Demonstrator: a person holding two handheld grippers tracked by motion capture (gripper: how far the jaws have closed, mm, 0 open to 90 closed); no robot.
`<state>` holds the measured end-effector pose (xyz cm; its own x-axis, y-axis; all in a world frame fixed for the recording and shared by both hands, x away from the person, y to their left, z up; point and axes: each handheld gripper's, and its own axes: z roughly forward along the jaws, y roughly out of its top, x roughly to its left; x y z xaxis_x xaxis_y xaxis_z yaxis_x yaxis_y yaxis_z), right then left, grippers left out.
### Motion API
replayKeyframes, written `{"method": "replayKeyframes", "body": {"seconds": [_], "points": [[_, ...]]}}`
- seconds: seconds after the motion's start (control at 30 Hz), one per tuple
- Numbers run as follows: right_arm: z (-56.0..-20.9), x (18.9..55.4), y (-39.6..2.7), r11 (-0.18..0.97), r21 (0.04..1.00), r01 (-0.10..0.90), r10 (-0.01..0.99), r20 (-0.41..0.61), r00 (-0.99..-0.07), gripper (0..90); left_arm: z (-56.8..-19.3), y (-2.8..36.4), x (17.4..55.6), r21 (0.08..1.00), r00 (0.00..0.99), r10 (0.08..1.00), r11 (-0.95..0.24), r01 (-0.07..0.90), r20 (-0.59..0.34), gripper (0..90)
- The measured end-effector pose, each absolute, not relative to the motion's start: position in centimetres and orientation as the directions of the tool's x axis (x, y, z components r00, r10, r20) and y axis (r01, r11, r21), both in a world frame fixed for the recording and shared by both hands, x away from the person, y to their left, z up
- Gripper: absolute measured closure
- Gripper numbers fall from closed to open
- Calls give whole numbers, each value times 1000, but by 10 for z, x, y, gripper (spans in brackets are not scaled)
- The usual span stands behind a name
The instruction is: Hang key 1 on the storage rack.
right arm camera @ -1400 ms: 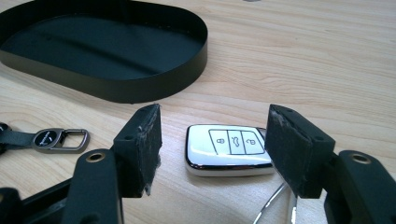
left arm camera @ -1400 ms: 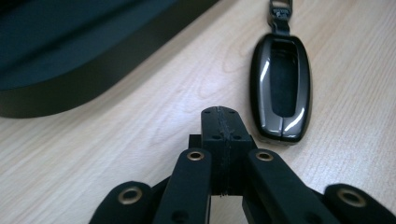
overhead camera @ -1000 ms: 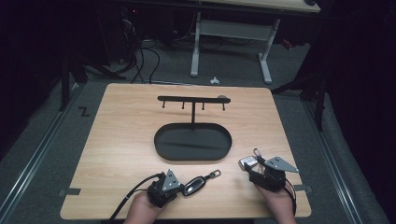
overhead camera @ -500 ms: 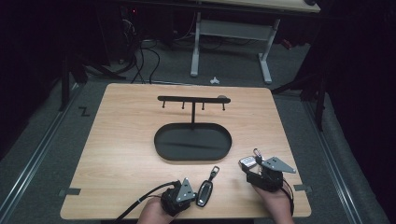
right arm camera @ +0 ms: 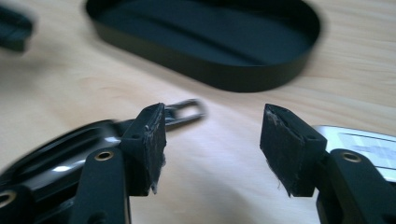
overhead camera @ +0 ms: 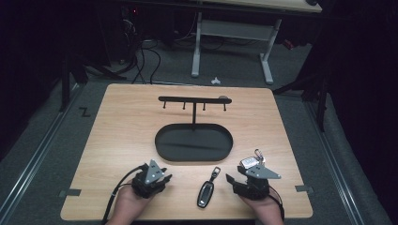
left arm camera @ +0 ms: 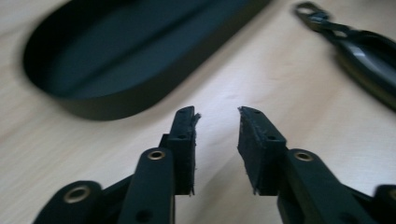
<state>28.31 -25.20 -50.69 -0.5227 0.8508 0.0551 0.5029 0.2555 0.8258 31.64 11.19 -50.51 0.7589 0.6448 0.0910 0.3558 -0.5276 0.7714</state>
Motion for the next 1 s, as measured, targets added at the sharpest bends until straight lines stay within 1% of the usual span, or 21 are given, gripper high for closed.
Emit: {"method": "replayKeyframes", "body": {"seconds": [0.03, 0.13, 0.17, 0.27, 0.37, 0.53, 0.7, 0.83, 0.87, 0.93, 1.0], "points": [[-507, 281, -248, 260, 824, 503, 843, 60, -535, 415, -504, 120, 320, 783, 736, 672, -499, 372, 79, 633], [-510, 273, -229, 290, 822, 490, 813, 59, -579, 418, -504, 134, 325, 794, 686, 722, -469, 388, 91, 514], [-511, 271, -225, 298, 821, 487, 807, 56, -588, 413, -505, 137, 327, 795, 671, 736, -460, 394, 94, 500], [-514, 267, -209, 309, 811, 497, 790, 72, -608, 398, -507, 141, 331, 795, 665, 743, -448, 409, 77, 488], [-517, 266, -201, 320, 799, 510, 781, 82, -619, 394, -507, 139, 330, 792, 669, 738, -458, 404, 85, 482], [-523, 263, -187, 346, 774, 530, 762, 97, -640, 448, -508, 133, 328, 788, 683, 722, -481, 385, 107, 479], [-526, 263, -186, 359, 757, 545, 772, 88, -630, 451, -509, 133, 328, 788, 676, 729, -479, 387, 111, 467], [-525, 262, -190, 350, 746, 567, 777, 107, -621, 490, -509, 133, 328, 788, 675, 729, -478, 387, 111, 464], [-525, 262, -190, 350, 743, 570, 778, 109, -619, 514, -509, 134, 328, 788, 676, 729, -478, 388, 109, 464], [-524, 261, -191, 353, 742, 571, 782, 102, -615, 598, -509, 134, 328, 788, 678, 728, -476, 391, 104, 464], [-524, 262, -191, 363, 741, 565, 784, 85, -615, 649, -509, 133, 328, 788, 679, 727, -475, 392, 101, 464]]}}
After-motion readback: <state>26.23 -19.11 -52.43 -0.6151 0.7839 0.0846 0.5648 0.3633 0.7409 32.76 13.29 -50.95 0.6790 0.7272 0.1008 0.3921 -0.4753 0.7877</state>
